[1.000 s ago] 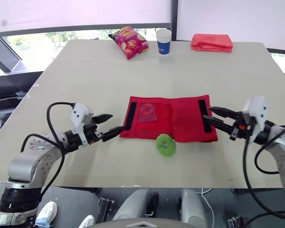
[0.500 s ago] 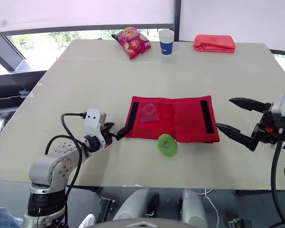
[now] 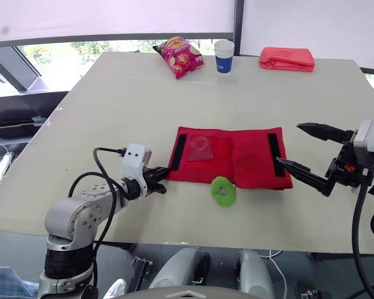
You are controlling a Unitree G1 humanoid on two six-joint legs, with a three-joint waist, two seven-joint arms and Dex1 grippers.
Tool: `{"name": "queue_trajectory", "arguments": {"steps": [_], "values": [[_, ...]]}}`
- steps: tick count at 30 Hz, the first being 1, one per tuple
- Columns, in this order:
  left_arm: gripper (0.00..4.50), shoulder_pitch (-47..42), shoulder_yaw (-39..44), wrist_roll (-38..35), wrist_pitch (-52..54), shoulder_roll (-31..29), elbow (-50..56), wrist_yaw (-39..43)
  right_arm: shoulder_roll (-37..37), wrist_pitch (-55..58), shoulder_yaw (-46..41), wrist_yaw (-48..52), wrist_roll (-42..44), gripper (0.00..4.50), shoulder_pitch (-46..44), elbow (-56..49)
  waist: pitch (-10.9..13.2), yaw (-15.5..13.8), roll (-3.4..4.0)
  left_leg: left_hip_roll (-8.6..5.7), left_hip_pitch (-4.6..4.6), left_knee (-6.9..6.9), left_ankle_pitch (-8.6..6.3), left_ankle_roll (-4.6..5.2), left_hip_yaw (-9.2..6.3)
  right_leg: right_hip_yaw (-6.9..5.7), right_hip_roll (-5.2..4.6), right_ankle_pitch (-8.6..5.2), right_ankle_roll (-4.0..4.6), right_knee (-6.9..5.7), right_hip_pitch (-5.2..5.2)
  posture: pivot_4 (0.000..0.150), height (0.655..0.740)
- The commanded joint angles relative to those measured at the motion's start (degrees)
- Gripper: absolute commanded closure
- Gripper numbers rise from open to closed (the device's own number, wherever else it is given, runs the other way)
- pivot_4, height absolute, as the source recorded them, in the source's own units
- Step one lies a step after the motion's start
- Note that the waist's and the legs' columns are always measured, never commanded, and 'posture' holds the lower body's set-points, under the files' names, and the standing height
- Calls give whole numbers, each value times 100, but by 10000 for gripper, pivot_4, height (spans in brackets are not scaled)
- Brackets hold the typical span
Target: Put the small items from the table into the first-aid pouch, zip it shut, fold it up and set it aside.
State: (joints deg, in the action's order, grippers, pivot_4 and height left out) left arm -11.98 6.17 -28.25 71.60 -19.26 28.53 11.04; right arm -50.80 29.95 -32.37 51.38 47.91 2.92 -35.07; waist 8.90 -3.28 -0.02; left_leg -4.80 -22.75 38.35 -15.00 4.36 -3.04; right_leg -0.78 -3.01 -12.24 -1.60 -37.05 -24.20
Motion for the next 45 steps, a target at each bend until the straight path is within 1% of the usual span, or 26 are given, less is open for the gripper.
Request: {"name": "queue_trajectory", "arguments": {"steps": [1,6,10,14,16,20,26,32,34,37,39,41,45], "values": [[44710,98,-72,-96,301,135,-196,42,-102,-17,-51,-1,86,0,-94,-134,0,-14,0,0,0,0,0,0,-3,-3,0,0,0,4,3,1500,7395],[44710,103,319,-268,94,193,-189,243,-88,-18,35,-11,98,0,-160,-140,1,-32,-2,0,1,0,0,0,-3,-3,1,0,0,7,4,1500,7395],[44710,72,640,-476,-349,131,-133,592,-74,-11,64,-11,106,0,-166,-154,5,-33,-8,0,-1,-1,0,-1,-5,-3,1,0,0,12,3,1500,7395],[44710,-27,1444,-1130,-940,-109,-327,1418,-70,-12,128,-21,123,0,-193,-148,15,-31,-21,2,-6,-1,0,-2,-10,-8,2,-1,1,13,0,1500,7395],[44710,-93,1773,-1462,-1018,-164,-519,1603,-61,-21,171,-27,113,0,-200,-150,16,-25,-22,2,-6,-1,0,-2,-10,-8,2,-1,2,14,0,1500,7395],[44710,-305,2360,-2165,-929,-219,-982,1696,-34,-36,259,-67,97,0,-234,-171,17,-7,-23,2,-6,-1,0,-2,-11,-9,3,-1,2,15,-1,1500,7395],[44710,-483,2852,-3078,-520,-400,-1483,1497,-24,-38,291,-117,122,0,-244,-217,23,41,-34,2,-7,-1,0,-2,-13,-10,4,0,0,15,-1,1500,7395],[44710,-387,2511,-3080,-551,-1089,-1731,2026,-26,-7,328,-138,156,0,-253,-260,23,95,-34,2,-6,-3,1,-3,-15,-10,5,0,1,15,-1,1500,7395],[44710,-384,2286,-2836,-771,-1461,-1881,2413,-29,19,338,-140,168,0,-232,-260,23,96,-34,2,-6,-3,1,-4,-15,-9,5,-1,2,15,-2,1500,7395],[44710,-597,2010,-2475,-1178,-2078,-2517,3166,-38,22,366,-112,165,0,-206,-228,25,97,-31,2,-6,-5,-1,-6,-15,-8,4,-5,10,15,-2,1500,7395],[44710,-986,1722,-2270,-1455,-2477,-2980,3794,-13,27,425,-112,182,0,-224,-213,27,95,-34,2,-6,-7,0,-7,-16,-9,5,-10,19,16,-4,1500,7395],[44710,-1367,1388,-2065,-1731,-2732,-3345,4352,21,36,472,-122,189,0,-233,-201,30,86,-39,2,-9,-8,0,-7,-16,-10,4,-13,25,16,-6,1500,7395],[44710,-2037,886,-1830,-2050,-2796,-3800,5076,44,46,557,-155,152,0,-215,-193,31,96,-39,-1,-16,-7,-4,3,-13,-8,-2,-9,19,29,-5,1500,7395]]}}
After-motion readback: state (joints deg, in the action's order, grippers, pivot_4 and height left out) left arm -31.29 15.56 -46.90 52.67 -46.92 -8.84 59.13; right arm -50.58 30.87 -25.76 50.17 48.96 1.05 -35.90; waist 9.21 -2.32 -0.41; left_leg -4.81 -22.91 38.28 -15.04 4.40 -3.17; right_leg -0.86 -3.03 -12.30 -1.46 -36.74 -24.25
